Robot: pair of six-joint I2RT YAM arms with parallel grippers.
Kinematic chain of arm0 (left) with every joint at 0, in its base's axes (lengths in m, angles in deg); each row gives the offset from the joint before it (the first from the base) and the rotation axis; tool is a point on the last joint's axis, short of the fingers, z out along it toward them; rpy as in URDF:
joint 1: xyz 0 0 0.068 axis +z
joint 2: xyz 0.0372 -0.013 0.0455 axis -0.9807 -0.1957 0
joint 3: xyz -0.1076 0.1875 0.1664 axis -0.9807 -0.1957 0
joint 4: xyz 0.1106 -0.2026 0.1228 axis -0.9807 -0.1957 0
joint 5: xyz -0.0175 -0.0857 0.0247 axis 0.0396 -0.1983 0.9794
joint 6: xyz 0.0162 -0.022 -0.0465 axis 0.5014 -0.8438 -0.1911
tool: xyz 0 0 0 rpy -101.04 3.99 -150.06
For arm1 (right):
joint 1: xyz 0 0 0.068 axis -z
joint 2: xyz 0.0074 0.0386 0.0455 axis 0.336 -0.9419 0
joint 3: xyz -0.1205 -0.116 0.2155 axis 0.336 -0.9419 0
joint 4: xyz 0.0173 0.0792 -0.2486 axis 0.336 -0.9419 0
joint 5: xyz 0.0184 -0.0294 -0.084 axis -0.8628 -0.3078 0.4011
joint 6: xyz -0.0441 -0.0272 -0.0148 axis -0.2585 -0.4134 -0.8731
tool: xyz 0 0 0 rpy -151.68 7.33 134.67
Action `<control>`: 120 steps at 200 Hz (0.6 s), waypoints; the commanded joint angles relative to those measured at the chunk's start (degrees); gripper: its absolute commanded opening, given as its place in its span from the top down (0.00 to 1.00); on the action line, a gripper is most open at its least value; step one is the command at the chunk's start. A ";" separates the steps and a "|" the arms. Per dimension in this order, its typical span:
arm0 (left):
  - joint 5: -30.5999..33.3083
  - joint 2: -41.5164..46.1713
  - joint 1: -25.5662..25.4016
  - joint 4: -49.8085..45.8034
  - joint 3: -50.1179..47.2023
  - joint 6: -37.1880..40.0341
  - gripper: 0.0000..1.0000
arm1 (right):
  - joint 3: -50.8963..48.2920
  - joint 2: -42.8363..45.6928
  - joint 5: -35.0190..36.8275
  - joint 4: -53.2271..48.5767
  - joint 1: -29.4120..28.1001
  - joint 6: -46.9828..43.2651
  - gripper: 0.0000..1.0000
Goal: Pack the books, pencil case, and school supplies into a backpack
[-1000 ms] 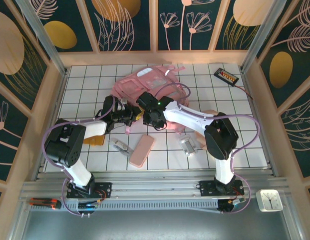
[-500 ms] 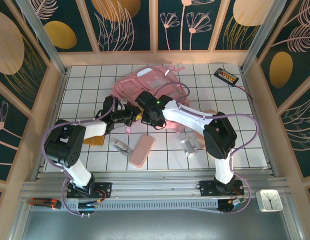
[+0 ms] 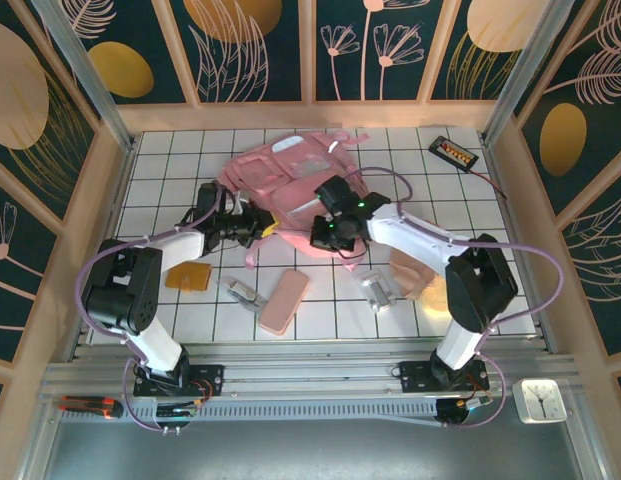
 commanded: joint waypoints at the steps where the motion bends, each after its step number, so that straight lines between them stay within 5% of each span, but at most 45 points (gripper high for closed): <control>1: 6.93 2.94 6.25 -1.78 1.98 6.56 1.00 | -3.46 2.59 8.01 -13.70 7.87 -5.79 1.00; 71: 7.80 1.20 15.07 -8.29 5.35 14.31 1.00 | -6.71 1.15 3.84 -10.16 22.22 -15.84 1.00; 120: 3.04 -6.99 16.11 -2.93 13.80 11.88 1.00 | -5.10 -0.53 -4.30 -4.94 17.91 -17.43 1.00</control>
